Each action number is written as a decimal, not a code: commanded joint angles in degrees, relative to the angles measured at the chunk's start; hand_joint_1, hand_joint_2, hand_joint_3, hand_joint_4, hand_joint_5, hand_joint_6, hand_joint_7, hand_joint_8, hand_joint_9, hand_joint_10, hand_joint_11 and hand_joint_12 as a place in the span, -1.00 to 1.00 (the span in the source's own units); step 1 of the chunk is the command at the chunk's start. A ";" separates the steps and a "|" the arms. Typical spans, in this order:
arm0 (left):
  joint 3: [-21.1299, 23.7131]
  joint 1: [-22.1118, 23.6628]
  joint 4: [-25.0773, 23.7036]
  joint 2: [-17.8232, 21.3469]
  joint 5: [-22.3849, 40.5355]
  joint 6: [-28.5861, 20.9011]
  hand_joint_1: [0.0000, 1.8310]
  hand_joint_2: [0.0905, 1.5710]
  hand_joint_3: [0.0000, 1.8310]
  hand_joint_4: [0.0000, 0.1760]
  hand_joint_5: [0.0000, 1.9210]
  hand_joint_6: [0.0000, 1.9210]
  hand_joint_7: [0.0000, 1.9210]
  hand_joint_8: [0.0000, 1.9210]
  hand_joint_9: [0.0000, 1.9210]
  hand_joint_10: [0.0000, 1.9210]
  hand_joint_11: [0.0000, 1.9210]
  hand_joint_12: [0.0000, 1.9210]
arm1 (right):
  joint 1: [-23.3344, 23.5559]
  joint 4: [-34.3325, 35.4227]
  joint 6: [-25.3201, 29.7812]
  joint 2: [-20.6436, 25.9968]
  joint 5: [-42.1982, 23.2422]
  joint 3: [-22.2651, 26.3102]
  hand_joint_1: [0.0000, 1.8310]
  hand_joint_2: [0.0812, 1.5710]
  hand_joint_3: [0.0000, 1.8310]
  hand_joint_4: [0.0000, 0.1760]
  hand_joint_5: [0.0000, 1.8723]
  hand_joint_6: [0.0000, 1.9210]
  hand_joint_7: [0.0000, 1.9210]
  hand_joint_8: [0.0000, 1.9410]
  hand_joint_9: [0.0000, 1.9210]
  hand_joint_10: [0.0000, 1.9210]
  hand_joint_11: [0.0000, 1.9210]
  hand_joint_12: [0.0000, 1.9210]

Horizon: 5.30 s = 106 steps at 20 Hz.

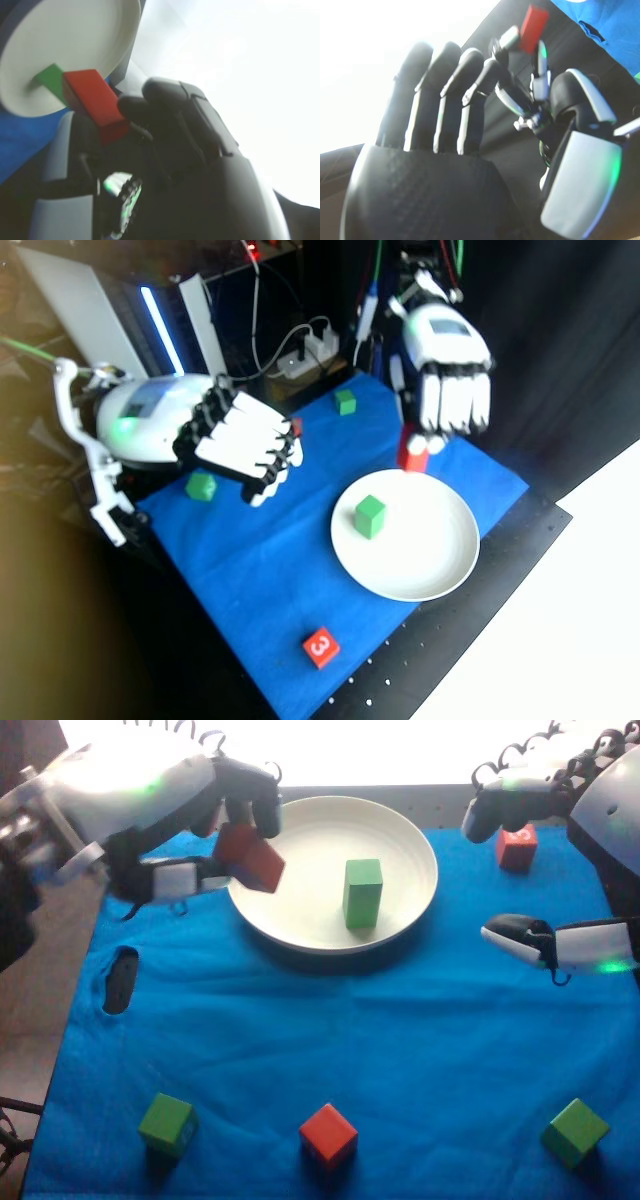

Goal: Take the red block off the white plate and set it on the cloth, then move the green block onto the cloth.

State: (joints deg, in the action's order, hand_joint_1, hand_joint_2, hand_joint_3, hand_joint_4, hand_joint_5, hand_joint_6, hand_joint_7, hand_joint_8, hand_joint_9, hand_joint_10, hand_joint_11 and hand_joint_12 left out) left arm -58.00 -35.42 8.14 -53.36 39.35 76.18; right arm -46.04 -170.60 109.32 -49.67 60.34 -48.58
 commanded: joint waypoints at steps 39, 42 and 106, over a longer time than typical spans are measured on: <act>12.99 -17.63 -1.23 9.21 21.51 -8.49 -0.53 0.50 -1.00 -0.05 -0.57 -1.00 -0.62 -1.00 -0.59 -0.99 -1.00 0.09 | 0.32 -1.39 -0.09 0.05 6.70 0.27 0.04 -0.05 -0.77 -1.00 -0.32 -0.11 -0.24 0.06 -0.28 0.30 -0.44 0.69; 11.78 -17.63 0.88 8.64 23.95 -8.46 -0.59 0.51 -1.00 0.24 -0.57 -1.00 -0.59 -1.00 -0.56 -0.99 -1.00 0.27 | 0.33 -1.13 -0.09 0.05 6.68 0.00 0.10 -0.06 -0.79 -1.00 -0.35 -0.15 -0.29 -0.03 -0.35 0.19 -0.52 0.69; 9.67 -15.95 11.97 7.81 29.76 2.15 -0.28 0.51 -1.00 -0.54 -0.24 -1.00 -0.36 -1.00 -0.36 -0.99 -0.86 0.17 | 16.45 2.97 6.32 -25.95 -21.08 -27.41 0.34 0.42 -1.00 -1.00 -0.06 0.13 0.04 0.11 -0.05 0.08 -0.23 0.59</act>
State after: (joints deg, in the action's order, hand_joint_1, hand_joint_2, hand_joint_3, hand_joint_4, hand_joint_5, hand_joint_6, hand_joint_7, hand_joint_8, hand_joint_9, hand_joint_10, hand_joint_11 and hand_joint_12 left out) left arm -48.49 -51.72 21.02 -45.50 62.02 78.39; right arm -30.83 -166.34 115.18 -75.61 31.27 -76.18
